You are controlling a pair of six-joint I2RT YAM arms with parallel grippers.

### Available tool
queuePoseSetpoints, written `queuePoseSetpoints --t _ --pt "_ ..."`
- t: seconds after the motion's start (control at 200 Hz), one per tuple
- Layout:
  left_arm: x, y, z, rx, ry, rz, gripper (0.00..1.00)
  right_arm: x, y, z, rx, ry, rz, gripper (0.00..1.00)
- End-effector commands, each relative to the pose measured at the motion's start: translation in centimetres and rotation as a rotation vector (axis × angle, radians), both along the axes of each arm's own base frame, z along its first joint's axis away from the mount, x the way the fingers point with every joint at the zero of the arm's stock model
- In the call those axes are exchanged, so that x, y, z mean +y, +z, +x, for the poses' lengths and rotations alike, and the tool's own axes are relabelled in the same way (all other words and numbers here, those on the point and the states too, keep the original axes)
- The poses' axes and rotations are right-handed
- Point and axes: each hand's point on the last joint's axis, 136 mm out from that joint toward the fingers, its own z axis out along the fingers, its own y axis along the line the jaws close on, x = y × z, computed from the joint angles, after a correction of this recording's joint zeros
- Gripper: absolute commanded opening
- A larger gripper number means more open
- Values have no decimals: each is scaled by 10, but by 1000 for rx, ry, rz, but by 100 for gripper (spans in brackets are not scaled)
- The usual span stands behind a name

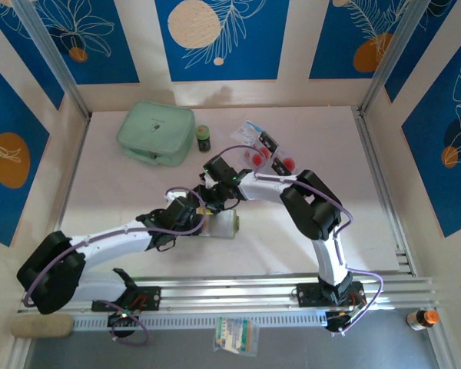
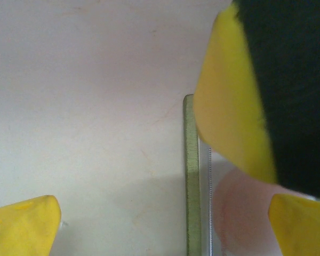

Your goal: Put the credit cards into the card holder

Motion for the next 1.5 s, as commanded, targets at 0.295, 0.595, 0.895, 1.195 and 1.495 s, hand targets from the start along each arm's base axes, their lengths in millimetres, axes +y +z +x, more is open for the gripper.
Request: queuePoseSetpoints --t 0.295,0.595,0.895,1.195,1.495 --pt "10 -3 7 -5 50 49 100 -92 73 28 -170 -63 -60 58" --pt "14 -2 6 -7 67 48 100 -225 100 66 -385 -151 -450 52" --pt "13 -1 6 -4 65 39 100 -294 104 95 -479 -160 -811 43" --pt "13 -1 5 -5 65 34 100 -306 92 117 -489 -112 -934 32" --pt "12 -1 5 -6 63 30 100 -305 74 130 -470 -69 -978 31"
